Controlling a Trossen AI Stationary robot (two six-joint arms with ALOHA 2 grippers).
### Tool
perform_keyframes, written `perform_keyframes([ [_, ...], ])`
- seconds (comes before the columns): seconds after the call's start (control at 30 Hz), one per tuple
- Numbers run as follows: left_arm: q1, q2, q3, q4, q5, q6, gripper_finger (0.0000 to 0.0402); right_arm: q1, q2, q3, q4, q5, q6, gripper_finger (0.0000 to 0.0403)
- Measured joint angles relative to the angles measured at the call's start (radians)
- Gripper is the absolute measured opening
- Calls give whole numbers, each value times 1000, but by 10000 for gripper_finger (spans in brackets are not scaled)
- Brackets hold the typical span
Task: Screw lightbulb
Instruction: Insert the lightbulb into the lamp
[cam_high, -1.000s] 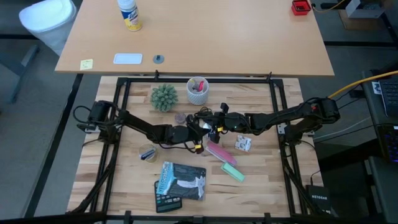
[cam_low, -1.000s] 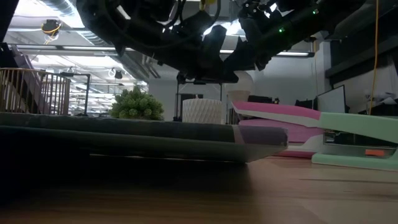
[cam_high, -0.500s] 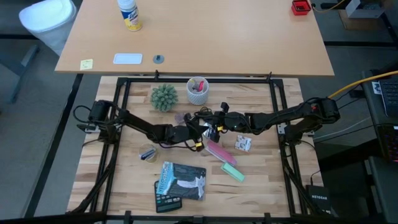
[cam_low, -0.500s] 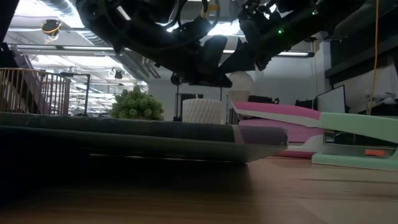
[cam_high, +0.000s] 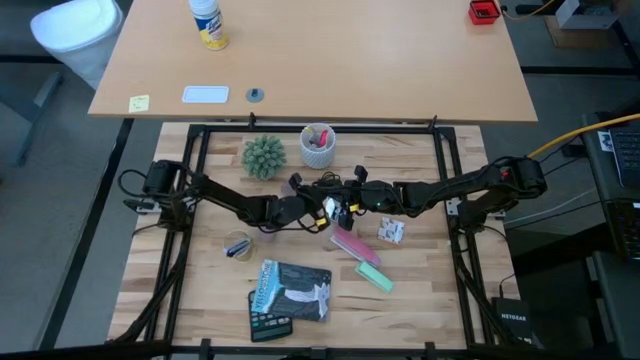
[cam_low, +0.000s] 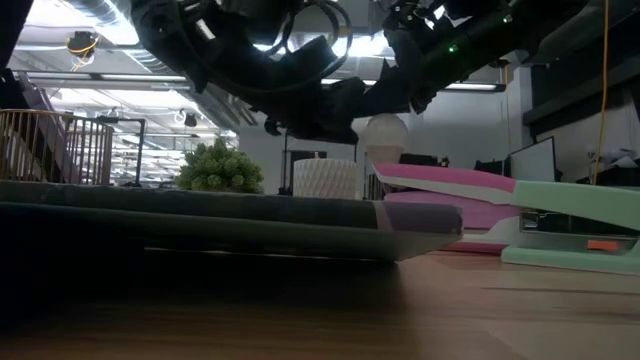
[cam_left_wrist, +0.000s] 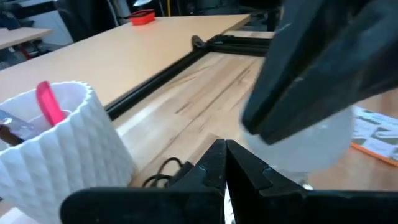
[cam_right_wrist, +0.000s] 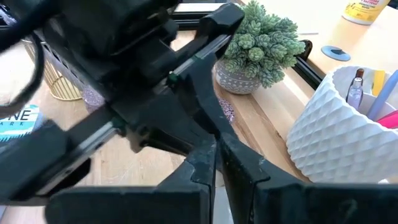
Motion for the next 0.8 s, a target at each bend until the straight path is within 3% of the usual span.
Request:
perform_keyframes([
  [0.6, -150, 0, 0, -5, 12, 11, 0, 0, 0, 0, 0, -1, 0, 28],
  [0.8, -154, 10, 0, 15, 51, -16, 0, 0, 0, 0, 0, -1, 0, 28],
])
